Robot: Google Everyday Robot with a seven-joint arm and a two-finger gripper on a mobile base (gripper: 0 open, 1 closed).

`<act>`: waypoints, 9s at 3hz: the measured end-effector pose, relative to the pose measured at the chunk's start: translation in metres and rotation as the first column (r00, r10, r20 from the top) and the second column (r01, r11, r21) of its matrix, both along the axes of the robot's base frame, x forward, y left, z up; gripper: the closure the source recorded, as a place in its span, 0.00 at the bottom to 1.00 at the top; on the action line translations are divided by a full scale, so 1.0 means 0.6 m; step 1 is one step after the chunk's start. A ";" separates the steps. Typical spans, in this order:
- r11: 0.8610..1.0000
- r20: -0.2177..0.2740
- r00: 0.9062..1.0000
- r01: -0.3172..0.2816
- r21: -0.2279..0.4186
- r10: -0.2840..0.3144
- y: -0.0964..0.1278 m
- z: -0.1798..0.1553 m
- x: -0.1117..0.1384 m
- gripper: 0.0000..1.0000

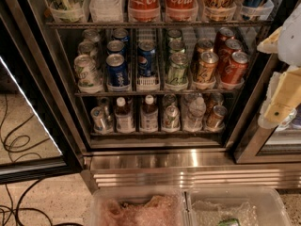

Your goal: Pick green can from middle shelf of fridge

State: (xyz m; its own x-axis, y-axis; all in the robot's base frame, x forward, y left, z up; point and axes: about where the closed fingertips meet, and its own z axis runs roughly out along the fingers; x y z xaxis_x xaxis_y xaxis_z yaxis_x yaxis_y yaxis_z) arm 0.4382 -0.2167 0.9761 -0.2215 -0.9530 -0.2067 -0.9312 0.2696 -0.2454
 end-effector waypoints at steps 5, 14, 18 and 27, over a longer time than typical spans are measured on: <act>0.920 0.260 0.965 -0.129 0.370 0.030 0.060 -0.200 -0.058 0.00; 0.579 0.369 0.711 0.065 0.813 -0.599 0.008 -0.338 0.021 0.00; 0.563 0.411 0.737 -0.050 0.825 -0.537 0.059 -0.303 0.071 0.00; 0.522 0.513 0.744 -0.261 0.812 -0.428 0.231 -0.263 0.308 0.00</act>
Offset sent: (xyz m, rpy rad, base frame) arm 0.0033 0.0181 -0.0005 0.2784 -0.4784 0.0206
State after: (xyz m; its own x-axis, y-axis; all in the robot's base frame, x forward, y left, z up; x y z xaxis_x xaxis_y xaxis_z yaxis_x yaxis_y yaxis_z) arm 0.6232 -0.0783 0.8183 0.2108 -0.2497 -0.9451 -0.6119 0.7203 -0.3268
